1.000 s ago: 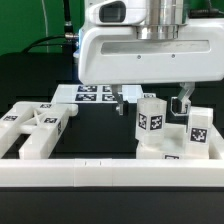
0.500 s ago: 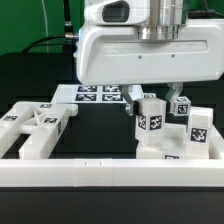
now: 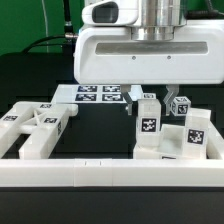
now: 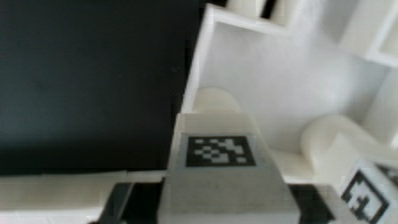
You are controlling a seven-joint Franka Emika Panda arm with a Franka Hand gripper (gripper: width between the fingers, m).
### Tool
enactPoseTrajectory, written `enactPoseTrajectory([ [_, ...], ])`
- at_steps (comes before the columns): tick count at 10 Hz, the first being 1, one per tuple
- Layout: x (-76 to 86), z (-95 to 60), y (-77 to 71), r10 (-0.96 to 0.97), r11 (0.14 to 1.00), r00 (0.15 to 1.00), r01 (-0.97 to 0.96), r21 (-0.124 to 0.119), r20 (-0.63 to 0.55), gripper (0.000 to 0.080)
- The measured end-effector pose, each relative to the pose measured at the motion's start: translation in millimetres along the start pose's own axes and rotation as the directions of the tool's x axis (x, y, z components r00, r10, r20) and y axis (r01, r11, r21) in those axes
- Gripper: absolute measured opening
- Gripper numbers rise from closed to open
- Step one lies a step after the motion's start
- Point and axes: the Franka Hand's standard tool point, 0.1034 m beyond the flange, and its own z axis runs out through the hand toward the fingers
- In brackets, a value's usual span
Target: Assemble chair
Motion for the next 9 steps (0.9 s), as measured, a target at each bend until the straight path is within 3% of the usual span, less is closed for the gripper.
enactPoseTrajectory([
  [4,-1.3,0.4,-2.4,0.405,0.914,0.914,-0.405,0.007,0.008,0.0289],
  [9,-1.5,0.9,-6.0,0.743,0.668,0.669,-0.744,0.012,0.023,0.0291],
])
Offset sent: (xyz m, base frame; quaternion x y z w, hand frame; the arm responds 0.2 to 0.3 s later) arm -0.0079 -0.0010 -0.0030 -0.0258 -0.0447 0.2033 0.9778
